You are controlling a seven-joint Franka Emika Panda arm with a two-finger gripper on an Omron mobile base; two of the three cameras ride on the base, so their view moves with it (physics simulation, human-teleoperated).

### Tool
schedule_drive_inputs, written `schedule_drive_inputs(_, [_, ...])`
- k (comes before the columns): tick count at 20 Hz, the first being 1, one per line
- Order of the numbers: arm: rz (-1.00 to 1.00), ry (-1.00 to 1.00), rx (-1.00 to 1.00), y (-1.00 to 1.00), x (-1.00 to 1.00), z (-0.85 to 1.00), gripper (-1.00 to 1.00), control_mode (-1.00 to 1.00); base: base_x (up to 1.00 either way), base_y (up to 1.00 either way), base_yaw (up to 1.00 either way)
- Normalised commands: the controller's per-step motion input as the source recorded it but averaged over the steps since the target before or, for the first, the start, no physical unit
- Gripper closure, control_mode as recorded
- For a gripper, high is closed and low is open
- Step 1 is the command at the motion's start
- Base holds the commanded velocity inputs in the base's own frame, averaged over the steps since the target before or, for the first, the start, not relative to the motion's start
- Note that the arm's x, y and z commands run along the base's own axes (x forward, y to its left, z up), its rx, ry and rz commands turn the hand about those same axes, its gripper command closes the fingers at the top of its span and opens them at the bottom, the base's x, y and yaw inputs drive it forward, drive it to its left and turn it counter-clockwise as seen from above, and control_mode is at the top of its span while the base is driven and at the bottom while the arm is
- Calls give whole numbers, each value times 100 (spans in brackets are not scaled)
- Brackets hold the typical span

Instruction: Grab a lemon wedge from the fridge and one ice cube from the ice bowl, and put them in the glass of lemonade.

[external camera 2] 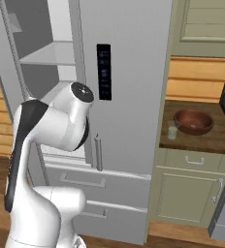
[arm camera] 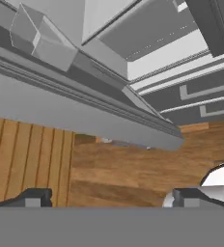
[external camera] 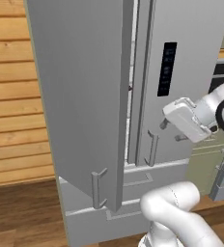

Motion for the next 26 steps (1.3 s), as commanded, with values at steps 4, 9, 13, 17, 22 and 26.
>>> schedule_drive_inputs(4, [0, 0, 16, 4, 100, -22, -100, -100, 0, 0, 0])
schedule_drive_inputs(9, [2, 4, 7, 11, 100, -2, -100, -100, 0, 0, 0])
schedule_drive_inputs(13, [7, 13, 0, 51, 74, 0, -100, -100, 0, 0, 0])
schedule_drive_inputs(17, [2, 17, 0, 99, 35, 0, -100, -100, 0, 0, 0])
schedule_drive_inputs(22, [0, 10, 0, 100, 16, 0, -100, -100, 0, 0, 0])
schedule_drive_inputs(26, [5, 1, -6, 100, -29, 0, -100, -100, 0, 0, 0])
